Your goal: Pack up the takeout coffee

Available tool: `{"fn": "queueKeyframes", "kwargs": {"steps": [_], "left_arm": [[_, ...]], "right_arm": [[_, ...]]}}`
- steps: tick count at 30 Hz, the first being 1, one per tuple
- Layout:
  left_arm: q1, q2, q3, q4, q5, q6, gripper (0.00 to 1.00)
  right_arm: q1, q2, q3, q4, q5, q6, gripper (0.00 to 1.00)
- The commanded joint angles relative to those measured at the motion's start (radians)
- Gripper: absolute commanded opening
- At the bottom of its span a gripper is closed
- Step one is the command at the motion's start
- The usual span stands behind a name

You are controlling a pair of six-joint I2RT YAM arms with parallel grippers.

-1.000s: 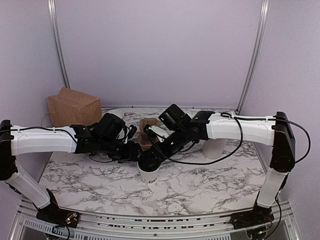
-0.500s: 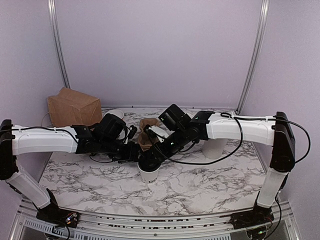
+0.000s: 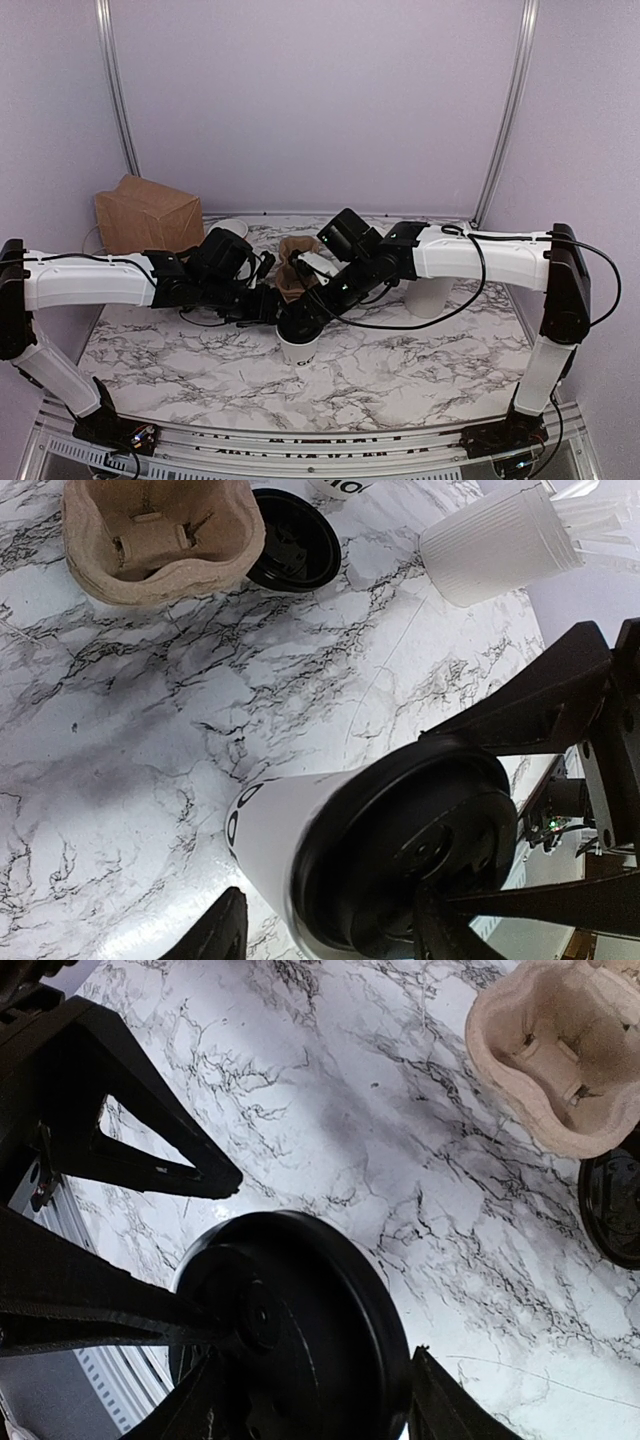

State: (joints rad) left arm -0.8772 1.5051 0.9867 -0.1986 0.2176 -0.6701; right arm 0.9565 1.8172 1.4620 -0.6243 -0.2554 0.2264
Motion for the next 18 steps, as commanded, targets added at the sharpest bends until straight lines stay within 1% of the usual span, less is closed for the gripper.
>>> {"fn": "queueKeyframes", "kwargs": {"steps": [1, 18], "left_arm": [[-0.005, 0.006, 0.018, -0.006, -0.006, 0.009, 0.56], [-0.006, 0.008, 0.026, -0.006, -0.003, 0.009, 0.56]], "right_arm": [[0.01, -0.021, 0.038, -0.043, 0.019, -0.025, 0.61], [0.011, -0.021, 0.064, -0.049, -0.027, -0.037, 0.69]]}}
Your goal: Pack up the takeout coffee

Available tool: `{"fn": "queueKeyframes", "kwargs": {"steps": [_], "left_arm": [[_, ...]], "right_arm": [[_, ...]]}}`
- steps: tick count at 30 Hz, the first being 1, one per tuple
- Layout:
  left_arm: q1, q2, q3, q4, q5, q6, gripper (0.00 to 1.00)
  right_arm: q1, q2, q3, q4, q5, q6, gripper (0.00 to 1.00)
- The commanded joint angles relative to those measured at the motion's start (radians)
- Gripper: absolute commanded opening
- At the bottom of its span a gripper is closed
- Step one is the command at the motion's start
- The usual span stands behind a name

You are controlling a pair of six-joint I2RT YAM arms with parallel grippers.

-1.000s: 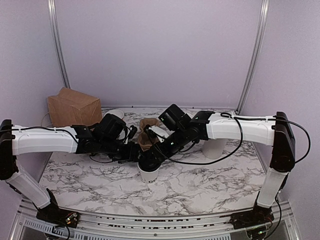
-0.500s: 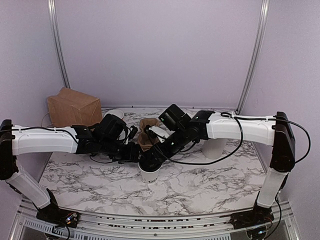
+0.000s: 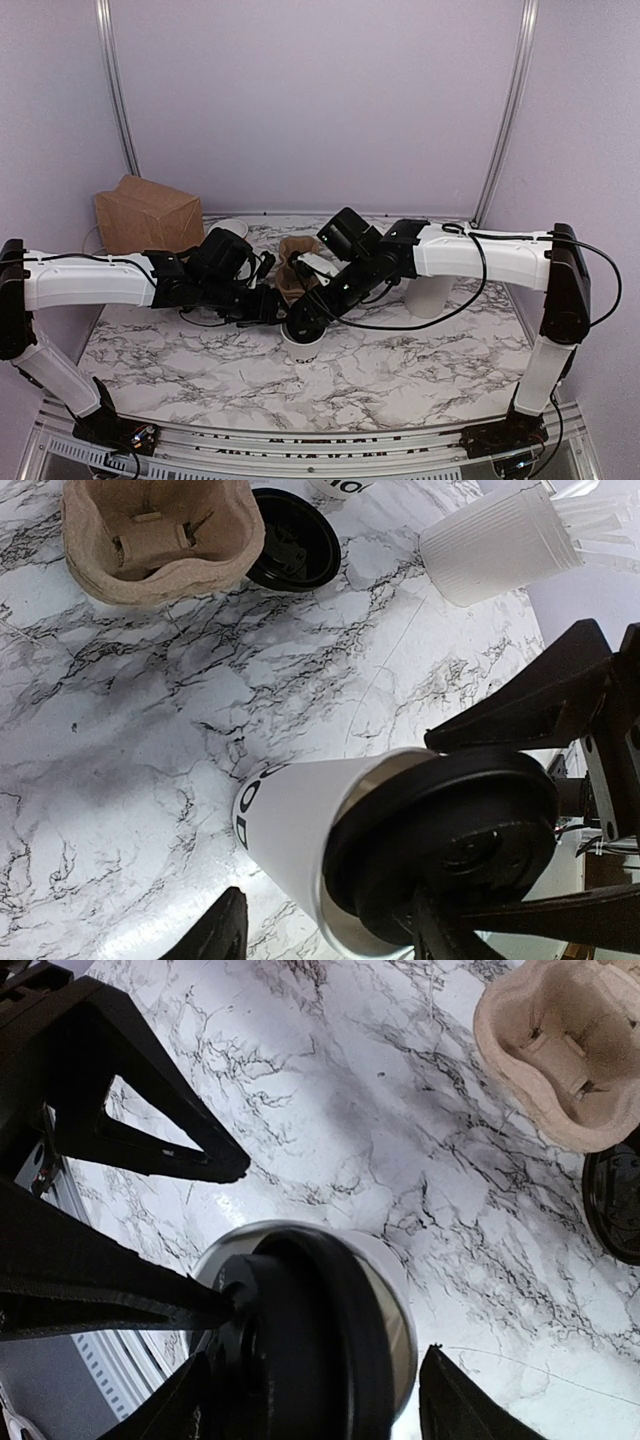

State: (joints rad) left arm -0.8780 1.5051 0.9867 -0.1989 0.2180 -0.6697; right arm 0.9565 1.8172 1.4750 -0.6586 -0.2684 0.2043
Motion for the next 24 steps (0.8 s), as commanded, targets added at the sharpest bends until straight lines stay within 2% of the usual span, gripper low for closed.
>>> {"fn": "queueKeyframes", "kwargs": {"steps": [1, 16, 24], "left_arm": [[-0.006, 0.007, 0.026, -0.005, -0.002, 0.009, 0.56], [-0.006, 0.004, 0.03, -0.005, 0.0, 0.012, 0.56], [-0.006, 0.007, 0.035, -0.005, 0.002, 0.015, 0.56]], "right_arm": [[0.011, -0.022, 0.054, -0.015, -0.019, -0.014, 0.69], [0.007, -0.03, 0.077, -0.033, 0.036, 0.003, 0.69], [0.007, -0.03, 0.091, -0.049, 0.052, 0.002, 0.61]]}}
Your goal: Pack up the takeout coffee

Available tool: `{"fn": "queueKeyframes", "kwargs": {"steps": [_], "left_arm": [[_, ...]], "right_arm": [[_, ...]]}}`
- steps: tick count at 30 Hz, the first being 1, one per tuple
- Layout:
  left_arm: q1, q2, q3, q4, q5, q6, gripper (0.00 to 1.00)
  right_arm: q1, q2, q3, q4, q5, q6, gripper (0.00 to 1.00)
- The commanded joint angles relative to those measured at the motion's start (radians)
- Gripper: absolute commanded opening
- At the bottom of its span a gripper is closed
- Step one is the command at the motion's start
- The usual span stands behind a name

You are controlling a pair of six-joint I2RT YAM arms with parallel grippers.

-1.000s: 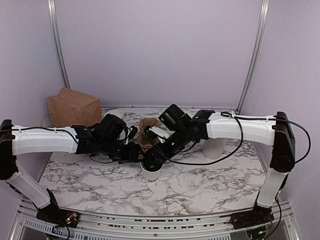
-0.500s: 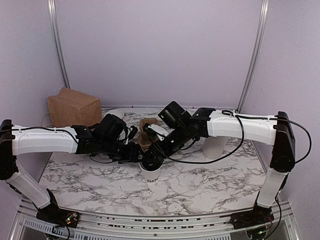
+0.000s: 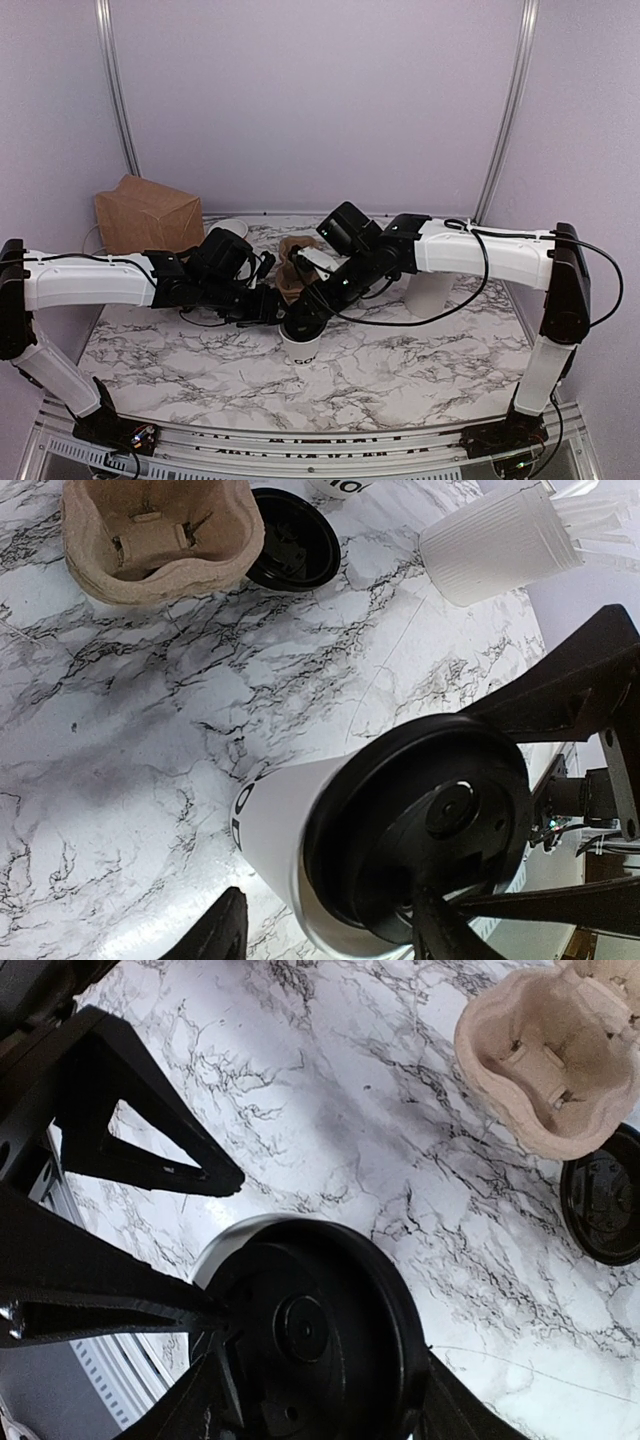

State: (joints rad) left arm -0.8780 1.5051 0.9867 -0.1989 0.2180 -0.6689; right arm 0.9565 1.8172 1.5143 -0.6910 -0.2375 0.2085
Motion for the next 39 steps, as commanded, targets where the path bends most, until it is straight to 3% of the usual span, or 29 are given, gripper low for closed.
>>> {"fn": "queueKeyframes", "kwargs": {"steps": [1, 13, 26, 39], "left_arm": [[-0.006, 0.007, 0.036, -0.006, 0.001, 0.014, 0.56], [-0.005, -0.013, 0.033, -0.006, 0.002, 0.012, 0.56], [-0.003, -0.124, -0.02, -0.018, -0.056, -0.02, 0.57], [-0.002, -0.079, -0.039, -0.016, -0.041, -0.028, 0.55]], "right_arm": [[0.007, -0.029, 0.053, -0.017, 0.019, -0.003, 0.6], [0.007, -0.018, 0.042, -0.016, 0.019, 0.004, 0.45], [0.004, -0.043, -0.014, 0.043, 0.008, 0.034, 0.46], [-0.011, -0.083, -0.091, 0.133, -0.006, 0.077, 0.52]]}}
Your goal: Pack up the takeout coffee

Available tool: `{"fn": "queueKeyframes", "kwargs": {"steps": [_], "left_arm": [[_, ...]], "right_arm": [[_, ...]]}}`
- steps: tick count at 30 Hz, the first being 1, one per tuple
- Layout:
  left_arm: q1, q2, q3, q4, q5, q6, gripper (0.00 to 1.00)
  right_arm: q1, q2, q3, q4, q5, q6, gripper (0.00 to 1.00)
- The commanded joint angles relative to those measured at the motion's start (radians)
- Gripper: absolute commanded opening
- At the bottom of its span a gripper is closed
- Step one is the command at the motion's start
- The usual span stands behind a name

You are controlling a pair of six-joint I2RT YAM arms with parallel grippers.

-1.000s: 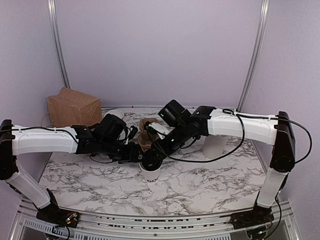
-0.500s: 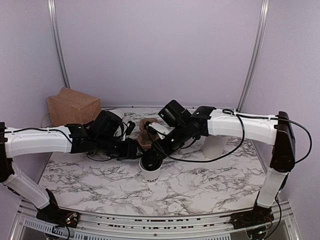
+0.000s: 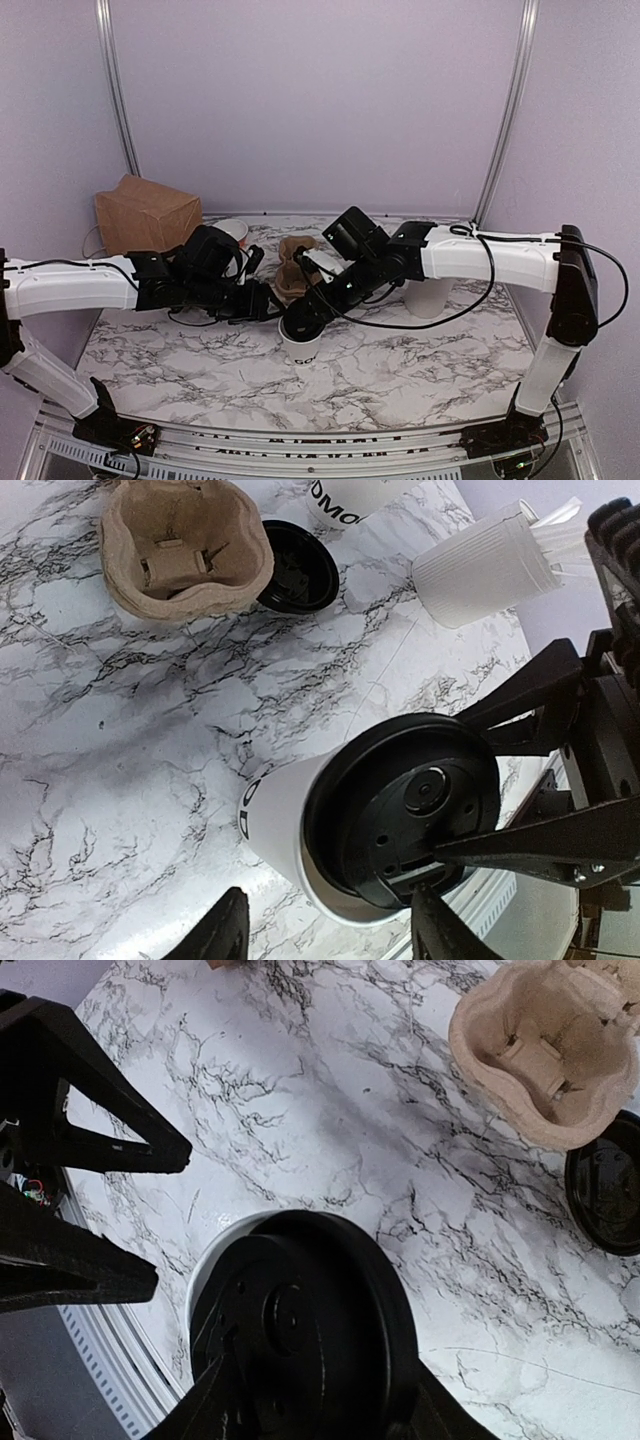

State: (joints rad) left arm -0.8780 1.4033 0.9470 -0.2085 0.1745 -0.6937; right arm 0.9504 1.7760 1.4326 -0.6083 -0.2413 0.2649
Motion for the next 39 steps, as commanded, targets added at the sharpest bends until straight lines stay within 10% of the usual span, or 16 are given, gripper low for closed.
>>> {"fn": "queueKeyframes", "kwargs": {"steps": [1, 39], "left_arm": [[-0.003, 0.026, 0.002, -0.005, 0.005, -0.003, 0.55], [-0.004, 0.05, 0.029, -0.005, 0.004, 0.02, 0.55]], "right_arm": [[-0.007, -0.048, -0.016, 0.056, -0.002, 0.025, 0.53], [-0.049, -0.172, -0.136, 0.087, 0.204, 0.067, 0.51]]}}
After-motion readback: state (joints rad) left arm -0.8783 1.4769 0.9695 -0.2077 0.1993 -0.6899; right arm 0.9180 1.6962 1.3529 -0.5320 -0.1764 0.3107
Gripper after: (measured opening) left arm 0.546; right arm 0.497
